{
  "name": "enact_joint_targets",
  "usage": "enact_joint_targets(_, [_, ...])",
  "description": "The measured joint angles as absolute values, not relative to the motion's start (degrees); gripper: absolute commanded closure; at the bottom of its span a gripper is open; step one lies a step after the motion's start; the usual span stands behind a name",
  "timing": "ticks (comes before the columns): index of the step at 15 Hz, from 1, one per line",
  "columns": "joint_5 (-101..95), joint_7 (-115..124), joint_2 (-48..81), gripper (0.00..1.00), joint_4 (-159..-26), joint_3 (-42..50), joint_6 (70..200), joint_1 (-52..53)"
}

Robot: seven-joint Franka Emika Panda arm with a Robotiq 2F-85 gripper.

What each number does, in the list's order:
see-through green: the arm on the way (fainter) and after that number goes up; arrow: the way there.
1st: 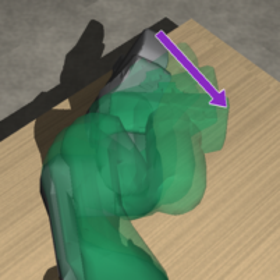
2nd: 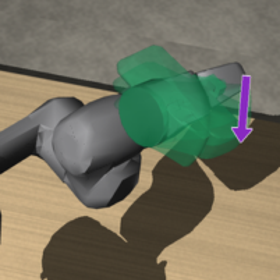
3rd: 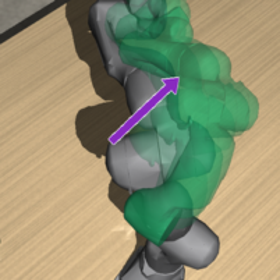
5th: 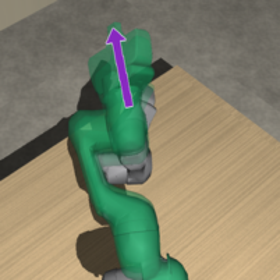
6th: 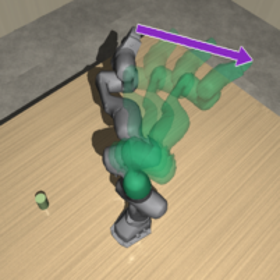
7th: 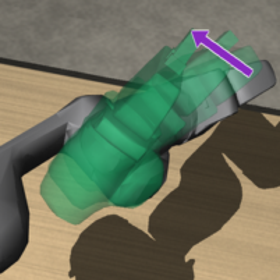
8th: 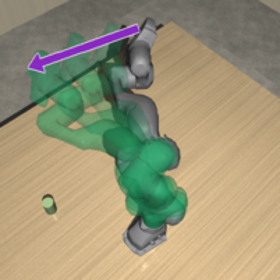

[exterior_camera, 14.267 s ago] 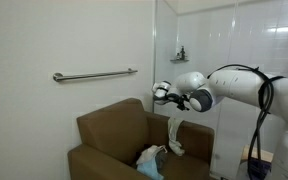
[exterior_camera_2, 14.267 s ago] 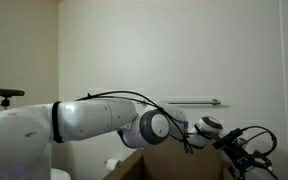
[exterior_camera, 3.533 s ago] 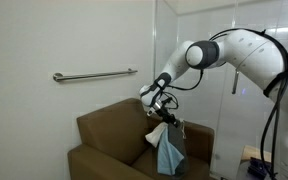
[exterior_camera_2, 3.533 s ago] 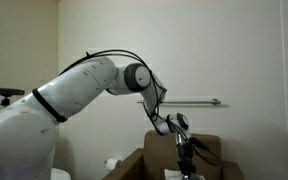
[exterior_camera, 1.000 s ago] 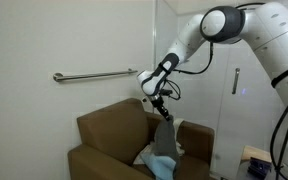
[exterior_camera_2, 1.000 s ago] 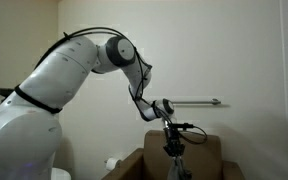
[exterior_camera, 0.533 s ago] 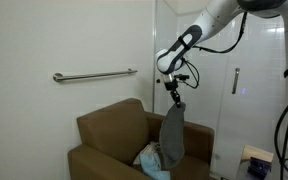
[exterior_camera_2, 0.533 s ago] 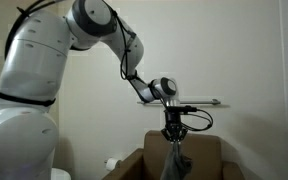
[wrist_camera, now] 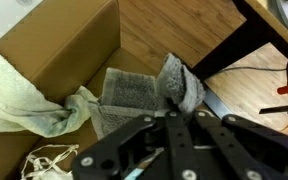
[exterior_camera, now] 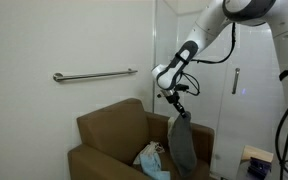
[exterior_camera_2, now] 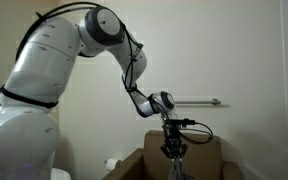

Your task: Hang some of the things on the seat of the couch on the armrest

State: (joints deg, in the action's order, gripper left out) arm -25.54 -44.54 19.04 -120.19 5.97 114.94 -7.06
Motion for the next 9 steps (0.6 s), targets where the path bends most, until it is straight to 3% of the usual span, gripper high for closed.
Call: enact_joint_targets(9, [-23.46, -38.36, 29.42, 0.97, -109.50, 5.30, 115.92, -7.13])
